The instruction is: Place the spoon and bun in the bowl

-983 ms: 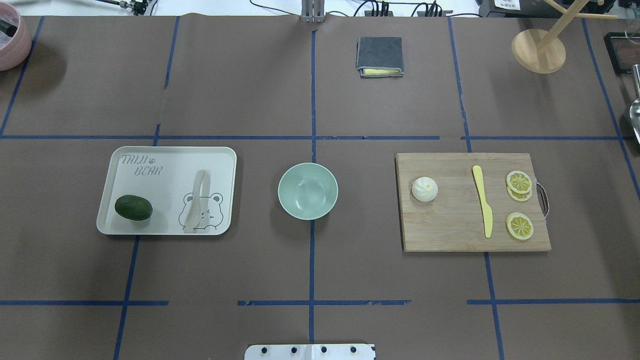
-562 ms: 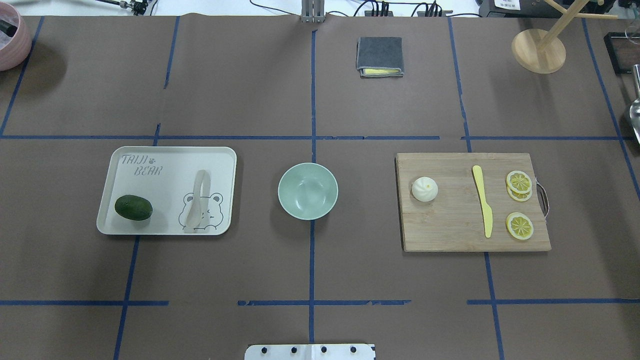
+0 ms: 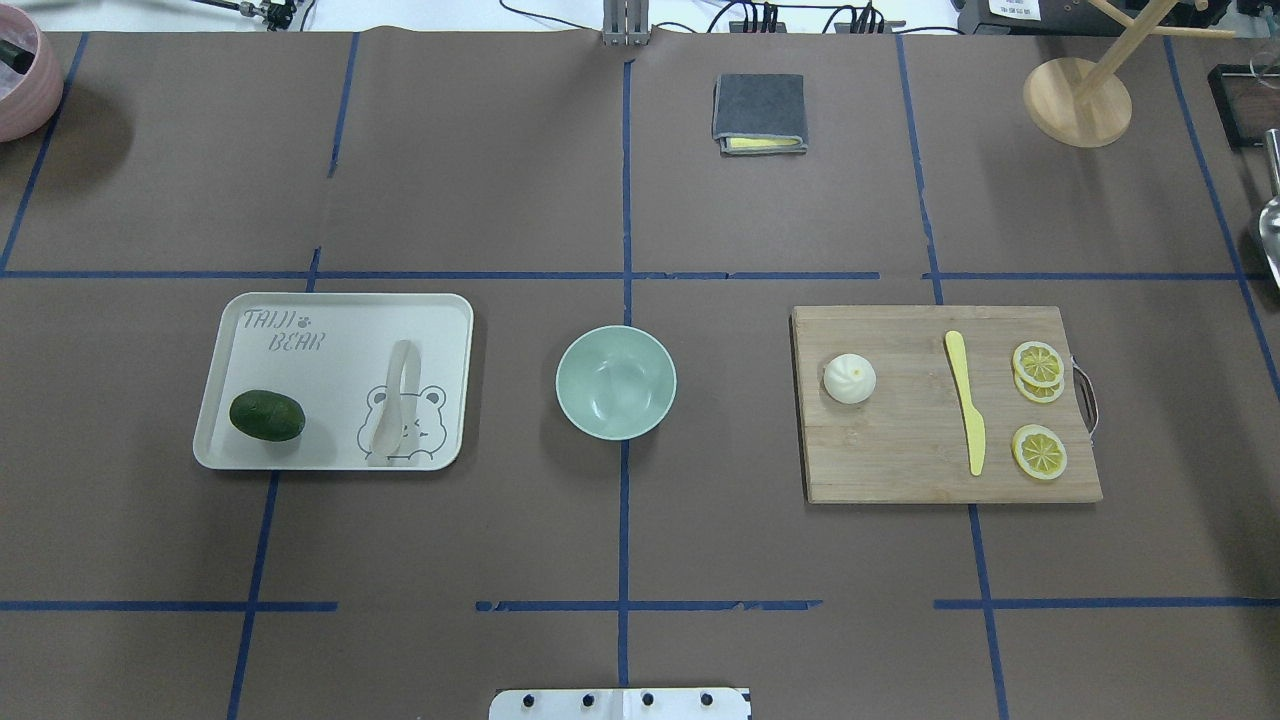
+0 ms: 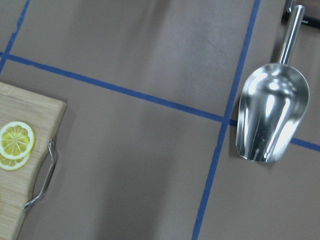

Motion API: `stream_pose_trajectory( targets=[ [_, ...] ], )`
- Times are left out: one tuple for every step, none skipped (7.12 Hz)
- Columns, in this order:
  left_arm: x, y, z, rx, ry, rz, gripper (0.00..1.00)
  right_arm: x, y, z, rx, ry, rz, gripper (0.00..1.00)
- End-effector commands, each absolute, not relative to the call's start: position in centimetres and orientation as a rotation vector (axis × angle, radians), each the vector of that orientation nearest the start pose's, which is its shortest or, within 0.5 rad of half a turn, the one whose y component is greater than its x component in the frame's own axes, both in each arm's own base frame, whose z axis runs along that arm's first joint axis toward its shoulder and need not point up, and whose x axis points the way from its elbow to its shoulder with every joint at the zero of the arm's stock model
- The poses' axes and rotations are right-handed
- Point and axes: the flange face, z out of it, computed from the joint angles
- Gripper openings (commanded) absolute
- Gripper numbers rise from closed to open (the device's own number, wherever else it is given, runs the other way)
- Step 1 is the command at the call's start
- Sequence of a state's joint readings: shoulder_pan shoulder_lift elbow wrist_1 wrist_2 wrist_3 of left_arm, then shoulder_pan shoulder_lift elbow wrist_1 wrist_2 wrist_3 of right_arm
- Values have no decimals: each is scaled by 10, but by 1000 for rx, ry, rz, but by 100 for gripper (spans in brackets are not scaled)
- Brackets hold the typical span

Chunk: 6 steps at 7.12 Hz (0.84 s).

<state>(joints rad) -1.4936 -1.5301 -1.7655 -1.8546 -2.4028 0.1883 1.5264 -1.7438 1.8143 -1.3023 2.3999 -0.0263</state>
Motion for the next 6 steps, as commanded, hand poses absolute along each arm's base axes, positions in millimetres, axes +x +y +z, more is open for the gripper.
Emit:
stream_pose_trajectory(
  targets=[
    [-19, -505, 504, 765, 763, 555, 100, 38, -459, 583, 324, -852, -205, 100],
    [0, -501, 497, 818, 837, 627, 100, 39, -458, 580, 325, -849, -191, 100],
    [17, -502, 479, 760, 943, 561, 100, 39, -461, 578, 335, -844, -201, 100],
    [37, -509, 458, 732, 985, 520, 100, 39, -461, 578, 335, -846, -202, 100],
    [61, -509, 443, 722, 985, 509, 100, 40, -460, 577, 336, -846, -197, 100],
    [93, -502, 410, 759, 935, 446, 100, 39, -461, 576, 333, -846, -191, 100]
  ],
)
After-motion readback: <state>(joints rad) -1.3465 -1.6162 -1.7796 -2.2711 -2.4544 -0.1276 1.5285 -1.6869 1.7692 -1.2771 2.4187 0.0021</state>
